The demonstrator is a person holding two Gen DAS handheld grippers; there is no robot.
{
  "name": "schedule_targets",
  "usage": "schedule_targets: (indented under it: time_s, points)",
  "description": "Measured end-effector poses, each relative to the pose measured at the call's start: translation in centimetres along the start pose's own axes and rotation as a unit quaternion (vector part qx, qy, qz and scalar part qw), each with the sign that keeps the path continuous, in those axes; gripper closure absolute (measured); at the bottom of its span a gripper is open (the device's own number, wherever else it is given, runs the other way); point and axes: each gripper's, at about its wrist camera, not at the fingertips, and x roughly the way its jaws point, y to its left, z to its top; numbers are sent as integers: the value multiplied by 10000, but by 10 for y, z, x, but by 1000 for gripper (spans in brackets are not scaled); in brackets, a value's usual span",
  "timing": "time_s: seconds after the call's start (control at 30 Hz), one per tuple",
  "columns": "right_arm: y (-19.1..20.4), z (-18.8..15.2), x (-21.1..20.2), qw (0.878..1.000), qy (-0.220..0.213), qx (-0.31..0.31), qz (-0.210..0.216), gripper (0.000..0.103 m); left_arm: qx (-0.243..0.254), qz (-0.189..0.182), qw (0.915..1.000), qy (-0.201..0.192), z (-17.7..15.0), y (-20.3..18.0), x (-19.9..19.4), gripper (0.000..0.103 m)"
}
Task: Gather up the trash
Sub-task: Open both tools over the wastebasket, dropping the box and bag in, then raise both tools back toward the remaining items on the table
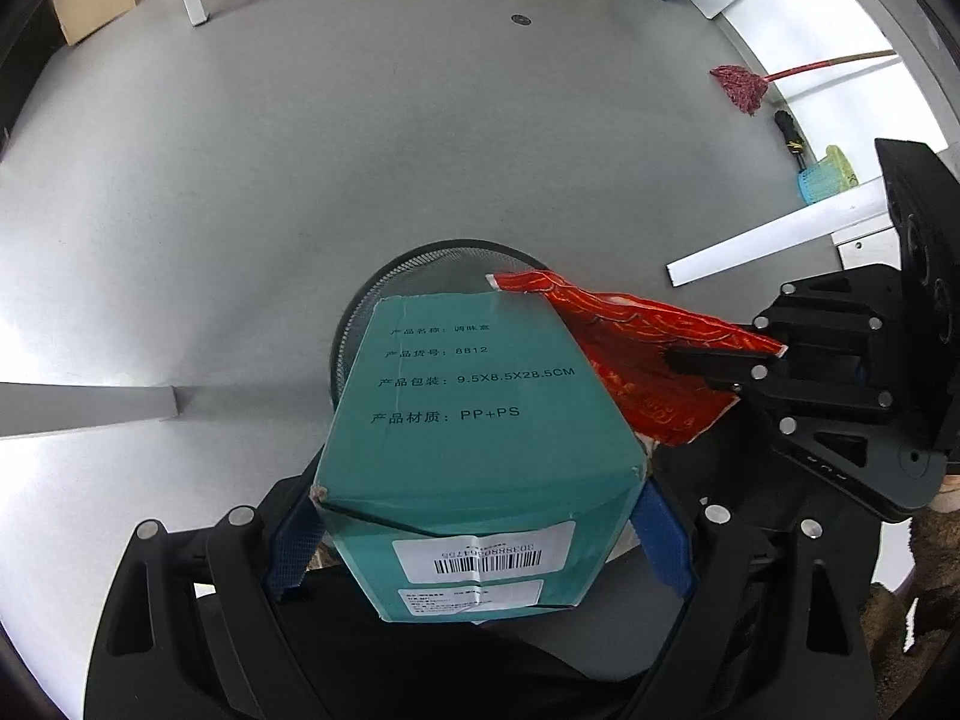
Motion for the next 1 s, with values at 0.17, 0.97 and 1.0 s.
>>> schedule_targets:
  time_s: [0.17, 0.97, 1.0]
  points:
    - [-2, 6, 0, 10000, 11, -1, -26, 87, 80, -6, 9998, 184, 3, 5, 12, 16]
    - [9, 1, -48, 9975, -172, -188, -656, 3, 815, -37, 9952, -532, -13, -27, -36, 4]
    - [12, 0, -55, 9964, -205, -245, -786, 3, 825, 13, 9946, -633, -15, -29, -42, 4]
